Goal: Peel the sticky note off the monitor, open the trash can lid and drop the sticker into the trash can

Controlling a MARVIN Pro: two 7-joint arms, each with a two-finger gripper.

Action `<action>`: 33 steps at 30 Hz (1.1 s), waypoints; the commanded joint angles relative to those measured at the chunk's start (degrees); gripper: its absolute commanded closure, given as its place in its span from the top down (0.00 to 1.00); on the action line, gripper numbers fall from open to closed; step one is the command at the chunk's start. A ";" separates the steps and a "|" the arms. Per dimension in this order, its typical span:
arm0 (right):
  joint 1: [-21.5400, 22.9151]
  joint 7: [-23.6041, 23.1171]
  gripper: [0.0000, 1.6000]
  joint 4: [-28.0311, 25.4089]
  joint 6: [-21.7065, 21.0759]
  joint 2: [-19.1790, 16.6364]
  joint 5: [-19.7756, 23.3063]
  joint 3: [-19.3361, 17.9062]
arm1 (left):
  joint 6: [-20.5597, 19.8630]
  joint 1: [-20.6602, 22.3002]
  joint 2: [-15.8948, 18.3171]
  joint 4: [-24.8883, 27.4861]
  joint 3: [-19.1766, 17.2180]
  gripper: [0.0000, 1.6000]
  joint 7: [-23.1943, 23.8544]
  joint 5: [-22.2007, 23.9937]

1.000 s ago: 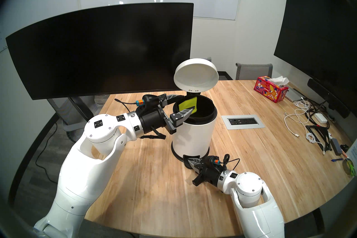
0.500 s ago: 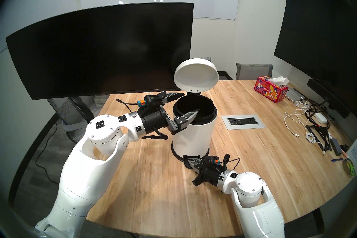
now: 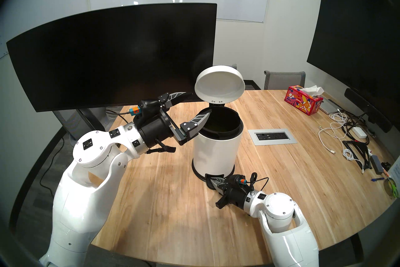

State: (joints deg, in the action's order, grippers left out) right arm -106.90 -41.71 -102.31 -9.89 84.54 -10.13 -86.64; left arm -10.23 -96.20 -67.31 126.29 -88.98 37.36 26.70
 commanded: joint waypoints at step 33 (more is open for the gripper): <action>-14.65 -3.50 0.00 -18.05 3.77 -0.19 2.22 -0.01 | 18.87 -27.67 -7.67 6.19 -13.64 1.00 -0.91 0.01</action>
State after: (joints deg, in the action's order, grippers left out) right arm -117.58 -44.96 -114.75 -8.16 84.55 -9.20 -85.99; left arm 5.70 -118.23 -72.15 131.74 -100.75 36.52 26.46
